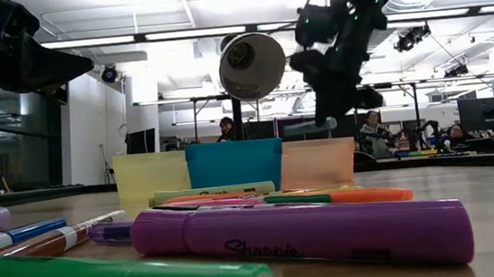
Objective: Pick & Place Markers
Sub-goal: Put the light blue highlighter into the orange bin, then put the violet highlighter into the orange bin
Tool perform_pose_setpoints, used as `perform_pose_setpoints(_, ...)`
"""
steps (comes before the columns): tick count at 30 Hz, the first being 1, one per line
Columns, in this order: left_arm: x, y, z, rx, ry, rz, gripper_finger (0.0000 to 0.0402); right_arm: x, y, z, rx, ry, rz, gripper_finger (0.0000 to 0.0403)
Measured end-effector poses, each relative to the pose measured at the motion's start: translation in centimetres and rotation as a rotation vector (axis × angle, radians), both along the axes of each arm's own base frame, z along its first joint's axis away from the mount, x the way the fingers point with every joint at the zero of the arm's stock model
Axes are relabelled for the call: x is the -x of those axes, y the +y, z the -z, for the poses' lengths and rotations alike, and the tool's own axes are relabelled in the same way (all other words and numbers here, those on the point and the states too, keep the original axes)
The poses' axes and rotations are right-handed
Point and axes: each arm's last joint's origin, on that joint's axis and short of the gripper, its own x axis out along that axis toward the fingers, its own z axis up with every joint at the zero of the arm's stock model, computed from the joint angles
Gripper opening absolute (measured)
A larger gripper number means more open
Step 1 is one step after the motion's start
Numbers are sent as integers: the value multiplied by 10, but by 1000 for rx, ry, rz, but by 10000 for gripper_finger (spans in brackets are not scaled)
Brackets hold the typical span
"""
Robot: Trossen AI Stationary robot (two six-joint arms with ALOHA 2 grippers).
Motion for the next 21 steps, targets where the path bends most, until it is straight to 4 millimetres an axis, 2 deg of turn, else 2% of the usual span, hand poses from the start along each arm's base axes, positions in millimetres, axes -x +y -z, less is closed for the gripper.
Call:
perform_pose_setpoints(8,0,0,0,0,1,-1,1,-3,-9,6,12,-18,18,79)
perform_pose_setpoints(21,0,0,0,0,1,-2,1,-3,-10,6,16,-30,-35,122)
